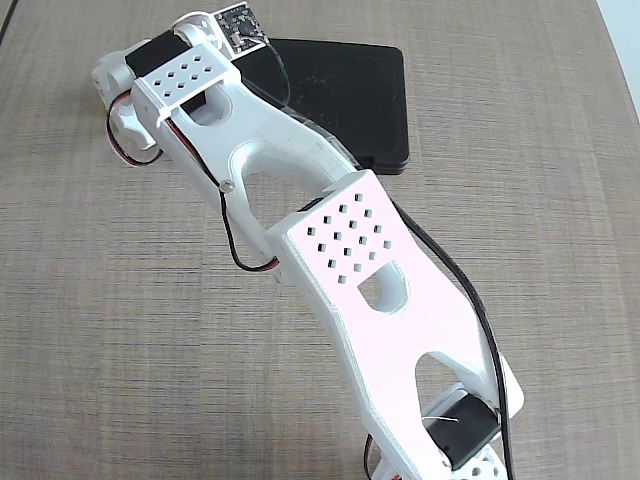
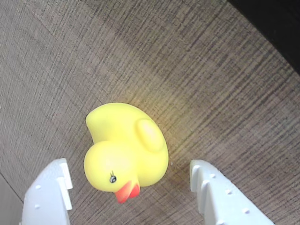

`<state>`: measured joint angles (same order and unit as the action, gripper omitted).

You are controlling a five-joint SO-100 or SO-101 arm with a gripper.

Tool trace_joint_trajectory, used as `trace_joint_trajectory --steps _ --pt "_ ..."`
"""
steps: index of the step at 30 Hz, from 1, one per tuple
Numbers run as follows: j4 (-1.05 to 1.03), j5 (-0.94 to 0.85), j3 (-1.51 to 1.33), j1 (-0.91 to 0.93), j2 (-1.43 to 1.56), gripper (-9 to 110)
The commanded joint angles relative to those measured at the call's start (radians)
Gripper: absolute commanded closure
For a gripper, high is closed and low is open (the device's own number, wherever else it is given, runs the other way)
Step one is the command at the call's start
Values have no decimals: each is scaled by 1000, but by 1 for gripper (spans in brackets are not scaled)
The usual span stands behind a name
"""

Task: Grasp a duck and put it on the black surface.

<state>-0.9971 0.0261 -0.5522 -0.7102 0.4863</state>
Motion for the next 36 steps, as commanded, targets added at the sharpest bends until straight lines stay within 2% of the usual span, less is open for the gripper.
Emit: trace_joint_trajectory --steps 1,14,21,28,36 --pt "9 6 41 8 14 82" --pt "11 6 41 8 12 101" --pt "5 6 43 9 37 102" --pt "-51 6 123 37 245 102" --pt "-94 3 132 252 439 102"
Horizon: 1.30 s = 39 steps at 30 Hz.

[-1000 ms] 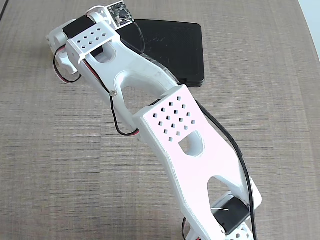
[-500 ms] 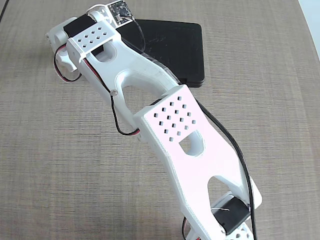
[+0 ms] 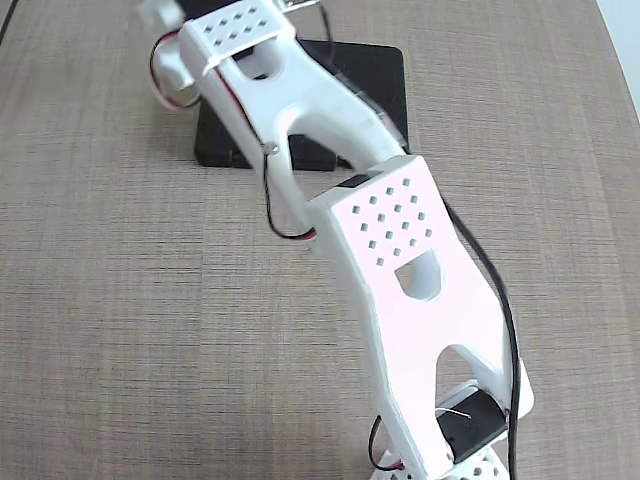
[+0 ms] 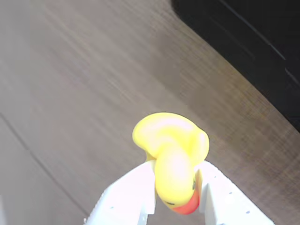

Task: Grasp a duck and put it on the black surface.

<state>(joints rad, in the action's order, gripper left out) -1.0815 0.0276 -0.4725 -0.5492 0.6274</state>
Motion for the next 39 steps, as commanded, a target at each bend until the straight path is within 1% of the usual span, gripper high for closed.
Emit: trace_joint_trajectory --steps 1,8,15,21,30,34,39 --pt "-12 0 52 126 298 102" --pt "-29 2 48 285 295 102" --pt "-140 -5 -80 331 305 102" --pt "-207 -2 -233 330 367 102" --pt "-202 2 -472 316 612 102" --pt "-196 2 -522 302 643 102" --pt "-133 3 -603 230 652 102"
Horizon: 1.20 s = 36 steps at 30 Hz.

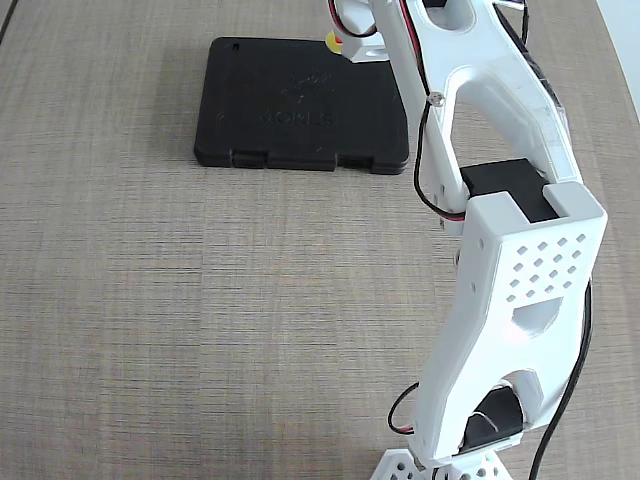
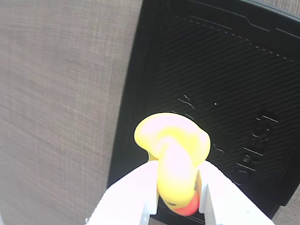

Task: Grasp a duck and put it on the black surface.

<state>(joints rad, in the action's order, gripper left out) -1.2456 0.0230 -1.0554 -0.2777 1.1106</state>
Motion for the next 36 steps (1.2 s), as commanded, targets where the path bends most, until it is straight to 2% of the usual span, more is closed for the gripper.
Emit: trace_joint_trajectory --steps 1,22,31,36 --pt "43 8 -41 -57 170 102" --pt "325 8 -296 -87 153 101" --pt "334 8 -313 -84 166 82" --pt "328 8 -314 -49 252 79"
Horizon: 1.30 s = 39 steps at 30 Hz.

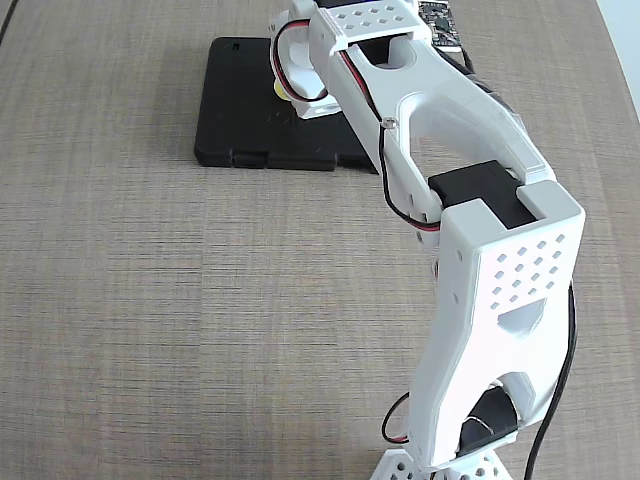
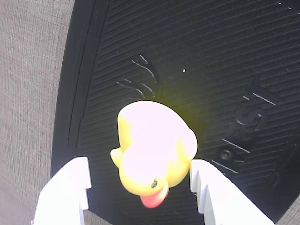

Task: Grasp a duck and put it on the black surface.

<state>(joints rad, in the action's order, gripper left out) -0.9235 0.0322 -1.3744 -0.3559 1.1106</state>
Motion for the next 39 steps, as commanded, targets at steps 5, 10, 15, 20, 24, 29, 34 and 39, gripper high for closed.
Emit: trace_joint_trajectory --steps 5,10,15,20,24,29,34,39 --pt "0 -2 -87 86 509 79" --pt "8 -2 -314 135 833 79" --pt "8 -2 -658 190 1184 80" --pt "11 -12 -996 272 1513 96" --pt "12 -14 -1213 305 1720 102" --pt "3 -14 -1420 325 1948 98" --pt "-2 -12 -1589 376 2102 102" --pt "-3 -12 -1733 426 2200 102"
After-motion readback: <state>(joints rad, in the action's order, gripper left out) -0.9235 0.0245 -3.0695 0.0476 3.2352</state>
